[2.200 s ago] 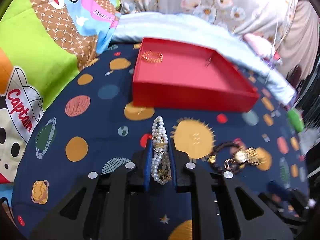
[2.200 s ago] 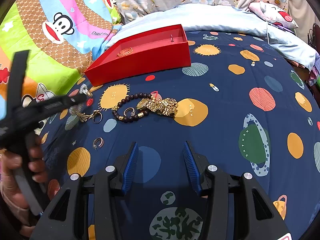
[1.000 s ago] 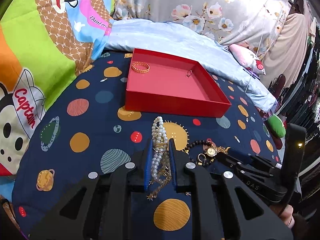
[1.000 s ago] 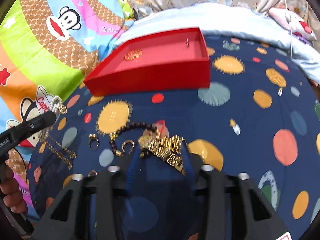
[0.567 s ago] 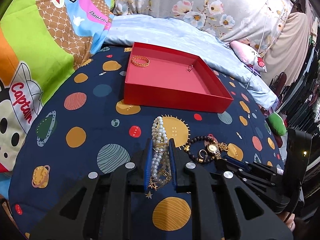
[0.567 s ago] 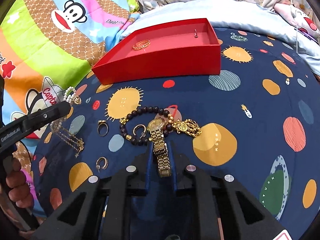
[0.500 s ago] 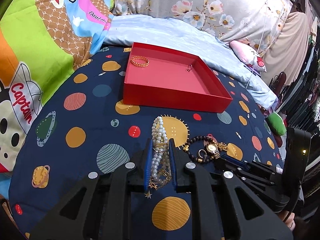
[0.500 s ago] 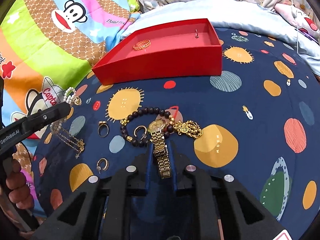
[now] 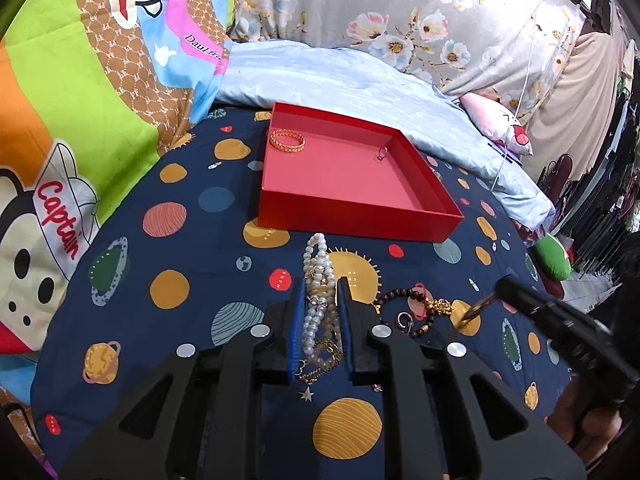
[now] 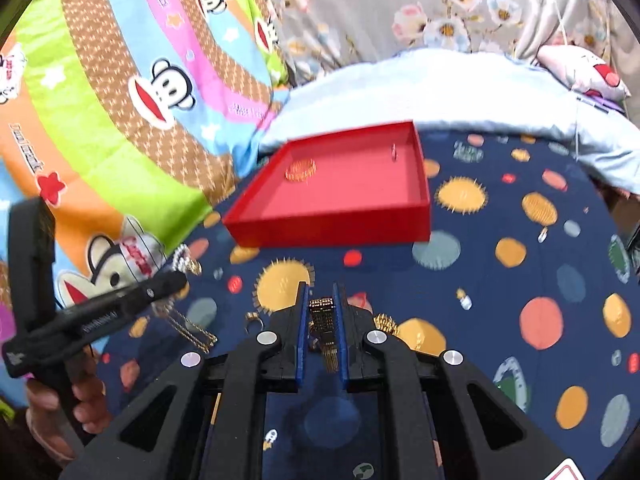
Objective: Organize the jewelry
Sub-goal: 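Carry the pearl necklace and gold watch into the red tray with both tools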
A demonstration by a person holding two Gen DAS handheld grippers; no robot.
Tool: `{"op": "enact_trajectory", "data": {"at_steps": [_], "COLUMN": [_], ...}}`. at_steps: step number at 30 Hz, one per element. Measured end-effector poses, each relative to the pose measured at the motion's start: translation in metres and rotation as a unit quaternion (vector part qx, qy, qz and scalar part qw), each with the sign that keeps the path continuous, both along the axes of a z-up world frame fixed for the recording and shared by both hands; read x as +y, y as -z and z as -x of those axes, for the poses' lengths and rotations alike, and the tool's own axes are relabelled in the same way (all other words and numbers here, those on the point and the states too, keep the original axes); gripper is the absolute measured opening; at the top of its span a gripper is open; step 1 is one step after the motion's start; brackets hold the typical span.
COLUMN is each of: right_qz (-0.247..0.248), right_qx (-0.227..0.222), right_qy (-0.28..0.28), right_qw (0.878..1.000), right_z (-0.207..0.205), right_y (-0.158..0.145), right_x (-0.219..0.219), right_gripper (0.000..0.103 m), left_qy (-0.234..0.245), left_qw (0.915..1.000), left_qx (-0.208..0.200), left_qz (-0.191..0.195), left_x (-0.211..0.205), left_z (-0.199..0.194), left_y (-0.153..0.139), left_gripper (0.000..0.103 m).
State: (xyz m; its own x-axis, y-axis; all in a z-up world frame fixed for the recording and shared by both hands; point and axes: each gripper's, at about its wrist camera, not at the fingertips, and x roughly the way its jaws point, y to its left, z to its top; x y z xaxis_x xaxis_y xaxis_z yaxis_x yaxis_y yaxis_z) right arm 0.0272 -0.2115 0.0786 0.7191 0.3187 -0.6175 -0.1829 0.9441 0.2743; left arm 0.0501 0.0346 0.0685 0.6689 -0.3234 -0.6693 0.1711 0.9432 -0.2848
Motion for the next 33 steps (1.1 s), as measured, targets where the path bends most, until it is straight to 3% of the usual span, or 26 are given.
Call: {"op": "enact_trajectory", "data": {"at_steps": [7, 19, 27, 33], "right_qz": [0.000, 0.007, 0.018, 0.016], "right_qx": [-0.008, -0.003, -0.028, -0.046], "right_qy": [0.032, 0.048, 0.037, 0.034], "right_qw": [0.999, 0.999, 0.999, 0.998], "right_z": [0.008, 0.001, -0.032, -0.085], "right_y": [-0.022, -0.023, -0.043, -0.058], "right_x": [-0.018, -0.030, -0.029, -0.029], "right_gripper": [0.011, 0.011, 0.011, 0.011], "left_qy": [0.002, 0.006, 0.008, 0.010], "left_qw": [0.9998, 0.9994, 0.9982, 0.9959], "left_qx": [-0.014, -0.027, -0.056, -0.082], "left_qz": [-0.013, -0.021, -0.018, -0.038], "left_x": [0.000, -0.003, -0.007, -0.023], "left_z": [0.004, -0.004, -0.036, -0.078], "left_y": [-0.010, -0.025, -0.050, -0.065], "left_gripper": [0.015, 0.015, 0.015, 0.015]}}
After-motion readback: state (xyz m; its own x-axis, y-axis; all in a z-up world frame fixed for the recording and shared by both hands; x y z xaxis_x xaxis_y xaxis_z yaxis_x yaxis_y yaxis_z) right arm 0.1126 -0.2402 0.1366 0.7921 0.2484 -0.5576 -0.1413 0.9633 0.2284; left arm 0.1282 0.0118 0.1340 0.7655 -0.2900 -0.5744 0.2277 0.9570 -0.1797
